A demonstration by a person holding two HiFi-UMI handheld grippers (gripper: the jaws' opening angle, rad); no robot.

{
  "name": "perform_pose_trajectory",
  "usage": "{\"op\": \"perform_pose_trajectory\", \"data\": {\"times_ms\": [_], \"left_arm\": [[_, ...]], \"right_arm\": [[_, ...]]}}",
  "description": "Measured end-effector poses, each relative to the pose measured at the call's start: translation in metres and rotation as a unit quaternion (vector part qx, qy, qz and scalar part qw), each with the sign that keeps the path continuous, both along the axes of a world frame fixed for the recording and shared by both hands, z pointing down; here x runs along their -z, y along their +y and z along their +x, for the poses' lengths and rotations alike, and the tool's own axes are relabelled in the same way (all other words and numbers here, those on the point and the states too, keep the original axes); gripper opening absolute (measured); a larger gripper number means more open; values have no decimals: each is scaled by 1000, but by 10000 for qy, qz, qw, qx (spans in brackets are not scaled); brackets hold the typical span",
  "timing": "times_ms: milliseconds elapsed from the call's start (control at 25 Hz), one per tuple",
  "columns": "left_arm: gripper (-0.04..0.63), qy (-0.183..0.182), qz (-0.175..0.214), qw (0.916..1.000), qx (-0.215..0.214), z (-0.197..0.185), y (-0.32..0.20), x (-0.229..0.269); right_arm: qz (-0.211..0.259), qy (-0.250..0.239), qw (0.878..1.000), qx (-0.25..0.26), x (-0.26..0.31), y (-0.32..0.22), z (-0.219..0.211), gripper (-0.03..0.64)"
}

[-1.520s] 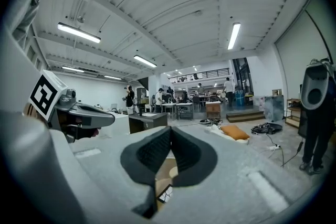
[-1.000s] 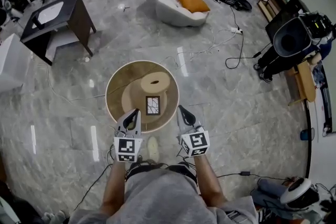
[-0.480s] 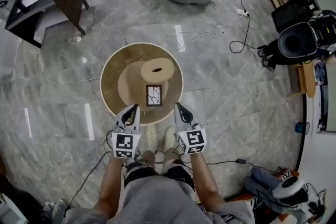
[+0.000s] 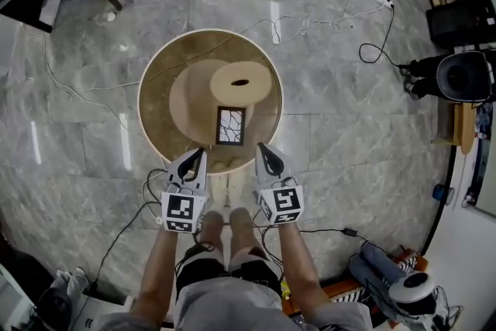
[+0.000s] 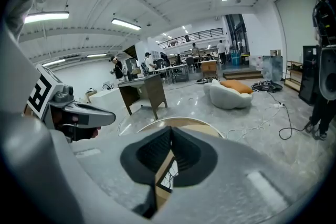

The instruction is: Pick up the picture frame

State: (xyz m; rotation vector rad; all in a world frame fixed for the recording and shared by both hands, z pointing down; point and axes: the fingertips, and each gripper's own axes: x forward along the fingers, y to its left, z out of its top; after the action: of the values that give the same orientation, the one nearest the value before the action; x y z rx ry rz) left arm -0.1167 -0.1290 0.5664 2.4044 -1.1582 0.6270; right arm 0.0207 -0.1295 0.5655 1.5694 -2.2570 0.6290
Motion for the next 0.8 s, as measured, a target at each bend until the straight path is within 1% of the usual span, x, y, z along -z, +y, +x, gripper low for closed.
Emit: {"op": "perform_pose_trajectory", "data": {"times_ms": [120, 360, 680, 800], "left_arm": [[20, -54, -36, 10000, 16, 0, -8, -33], [20, -125, -198, 9996, 130, -1, -16, -97], [20, -178, -497, 9985, 174, 1, -10, -181], [20, -153, -674, 9971, 311, 1, -9, -206]], "right_arm": [[-143, -26, 9999, 74, -40, -5, -3, 0], [-472, 71, 9985, 262, -118, -10, -4, 0], [-806, -78, 9964, 265, -207, -12, -1, 0], [-919, -40, 9954, 281, -237, -14, 1, 0]]}}
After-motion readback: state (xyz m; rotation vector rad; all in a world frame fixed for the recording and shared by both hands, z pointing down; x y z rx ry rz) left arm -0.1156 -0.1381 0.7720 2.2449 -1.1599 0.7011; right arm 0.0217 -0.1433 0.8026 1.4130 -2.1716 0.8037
